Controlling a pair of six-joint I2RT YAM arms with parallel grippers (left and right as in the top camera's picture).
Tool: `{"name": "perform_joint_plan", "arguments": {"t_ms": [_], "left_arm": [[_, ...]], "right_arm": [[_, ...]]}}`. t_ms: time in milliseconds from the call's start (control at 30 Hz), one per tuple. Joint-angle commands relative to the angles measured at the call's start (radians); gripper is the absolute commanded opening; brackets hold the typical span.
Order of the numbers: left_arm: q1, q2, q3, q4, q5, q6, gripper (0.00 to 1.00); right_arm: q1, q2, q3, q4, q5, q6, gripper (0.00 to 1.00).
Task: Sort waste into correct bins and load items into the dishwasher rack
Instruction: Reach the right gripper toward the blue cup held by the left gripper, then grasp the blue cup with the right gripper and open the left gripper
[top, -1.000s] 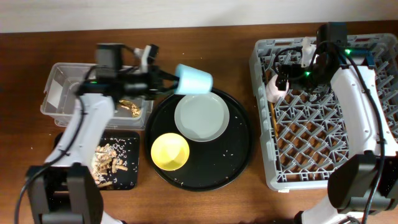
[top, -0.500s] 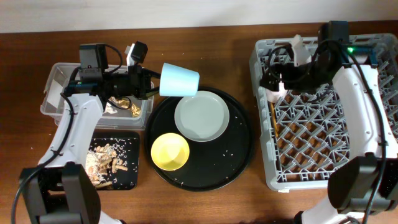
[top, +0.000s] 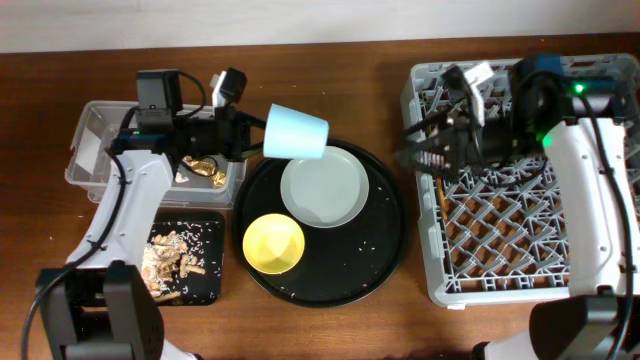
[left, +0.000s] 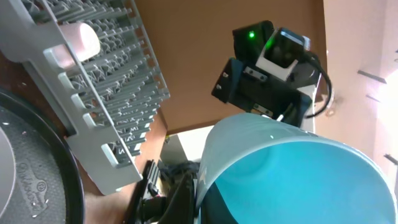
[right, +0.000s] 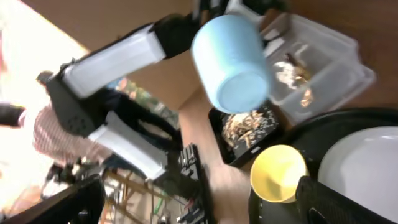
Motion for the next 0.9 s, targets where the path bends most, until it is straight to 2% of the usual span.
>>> {"name": "perform_joint_plan", "arguments": {"t_ms": [0,667,867], "left_arm": [[-0.055,-0.031,0.012,0.003,0.026,0.020,0.00],[-0.197,-0.131,0.013,0.003,0.025,0.020,0.00],[-0.217,-0.131,0.013,0.004,0.025,0.020,0.00]], "right_arm": [[0.063,-0.018,0.013,-0.017,0.010,-0.148,0.96],[0.240,-0.017,0.013,0.027,0.046,-0.151,0.99],[0.258,-0.017,0.013,0.051,0.038,-0.150,0.81]]}}
